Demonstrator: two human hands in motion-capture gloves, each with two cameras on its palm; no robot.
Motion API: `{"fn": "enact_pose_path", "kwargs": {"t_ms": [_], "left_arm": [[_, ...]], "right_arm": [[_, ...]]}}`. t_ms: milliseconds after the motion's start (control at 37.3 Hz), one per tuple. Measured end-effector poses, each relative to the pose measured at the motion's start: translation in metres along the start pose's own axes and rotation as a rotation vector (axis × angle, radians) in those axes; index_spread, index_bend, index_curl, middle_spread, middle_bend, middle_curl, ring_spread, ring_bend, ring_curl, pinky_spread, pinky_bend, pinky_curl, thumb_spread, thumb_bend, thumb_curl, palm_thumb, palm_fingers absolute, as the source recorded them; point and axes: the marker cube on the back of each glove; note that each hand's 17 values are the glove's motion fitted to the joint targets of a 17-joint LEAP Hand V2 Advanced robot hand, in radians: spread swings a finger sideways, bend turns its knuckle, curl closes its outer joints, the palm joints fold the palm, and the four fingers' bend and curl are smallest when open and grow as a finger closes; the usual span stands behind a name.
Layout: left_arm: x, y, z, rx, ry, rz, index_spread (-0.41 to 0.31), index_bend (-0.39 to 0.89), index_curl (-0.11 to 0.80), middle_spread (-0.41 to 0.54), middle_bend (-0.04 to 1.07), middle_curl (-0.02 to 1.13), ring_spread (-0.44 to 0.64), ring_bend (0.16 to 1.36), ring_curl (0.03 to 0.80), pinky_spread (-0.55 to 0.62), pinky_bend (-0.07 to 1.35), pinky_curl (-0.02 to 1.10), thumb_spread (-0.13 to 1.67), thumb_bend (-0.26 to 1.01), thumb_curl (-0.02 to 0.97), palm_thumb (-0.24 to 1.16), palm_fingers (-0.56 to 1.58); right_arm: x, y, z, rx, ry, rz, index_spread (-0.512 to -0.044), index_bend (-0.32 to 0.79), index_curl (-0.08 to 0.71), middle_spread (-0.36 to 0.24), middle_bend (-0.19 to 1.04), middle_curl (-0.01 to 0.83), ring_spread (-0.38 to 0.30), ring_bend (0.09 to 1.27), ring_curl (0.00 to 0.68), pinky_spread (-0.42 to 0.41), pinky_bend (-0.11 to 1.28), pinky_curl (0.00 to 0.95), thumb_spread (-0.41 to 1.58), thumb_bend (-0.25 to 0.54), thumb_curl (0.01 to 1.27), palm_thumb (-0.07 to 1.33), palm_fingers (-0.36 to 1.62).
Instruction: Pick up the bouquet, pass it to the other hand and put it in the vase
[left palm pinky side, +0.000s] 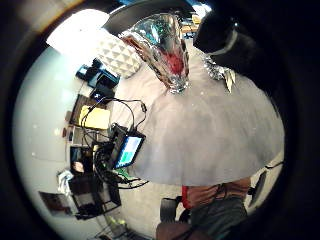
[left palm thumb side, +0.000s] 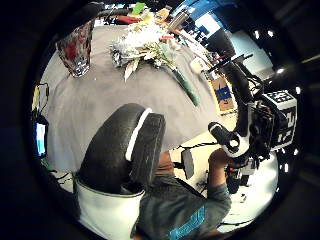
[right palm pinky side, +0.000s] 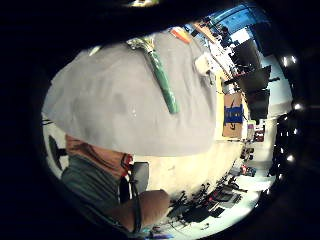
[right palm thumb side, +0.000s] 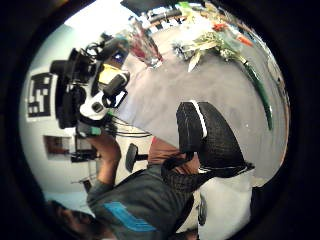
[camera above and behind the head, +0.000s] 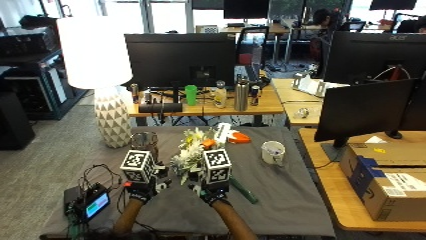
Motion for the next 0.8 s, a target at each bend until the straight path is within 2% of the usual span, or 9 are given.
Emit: {"fn": "enact_pose_path", "kwargs": {"t_ms": [27,134,295,536,804], "left_arm": [[0.000,0.000,0.001,-0.001,0.000,0.000,-0.039,0.13,0.037,0.030,0.21,0.05,0.09,0.44,0.085,0.17,0.38,0.08,0.42,0.06,0.030,0.11,0.50],[0.000,-0.003,0.002,-0.001,0.000,0.004,-0.056,0.13,0.076,0.043,0.21,0.13,0.13,0.49,0.161,0.24,0.41,0.16,0.66,0.05,0.057,0.12,0.46],[0.002,-0.007,0.005,-0.003,-0.007,0.015,-0.069,0.13,0.120,0.054,0.20,0.19,0.17,0.52,0.205,0.30,0.42,0.21,0.87,0.03,0.094,0.13,0.43],[0.003,-0.002,-0.001,0.033,0.014,0.014,-0.076,0.13,0.167,0.060,0.20,0.24,0.19,0.54,0.233,0.35,0.42,0.25,1.02,-0.01,0.142,0.13,0.41],[0.003,0.002,-0.005,0.085,0.049,0.008,-0.079,0.12,0.194,0.059,0.20,0.28,0.19,0.56,0.254,0.35,0.42,0.28,1.07,-0.02,0.178,0.13,0.40]], "right_arm": [[0.000,0.000,0.000,0.000,0.000,0.001,-0.172,0.14,0.034,0.047,0.19,0.042,0.080,0.21,0.027,0.137,0.46,0.105,0.44,0.271,0.08,0.40,0.25],[0.004,-0.001,0.002,0.000,-0.009,0.015,-0.247,0.14,0.083,0.068,0.20,0.085,0.122,0.22,0.068,0.199,0.51,0.175,0.71,0.302,0.11,0.46,0.22],[0.009,0.004,0.000,-0.017,-0.027,0.029,-0.309,0.14,0.122,0.085,0.20,0.139,0.160,0.24,0.103,0.248,0.54,0.231,0.96,0.297,0.15,0.49,0.19],[0.009,-0.004,0.009,-0.002,0.014,0.007,-0.345,0.14,0.161,0.095,0.21,0.199,0.186,0.25,0.140,0.276,0.56,0.275,1.15,0.259,0.20,0.50,0.15],[0.020,0.001,0.007,0.003,0.064,-0.015,-0.351,0.14,0.192,0.096,0.20,0.243,0.191,0.27,0.173,0.285,0.57,0.307,1.21,0.222,0.24,0.55,0.16]]}}
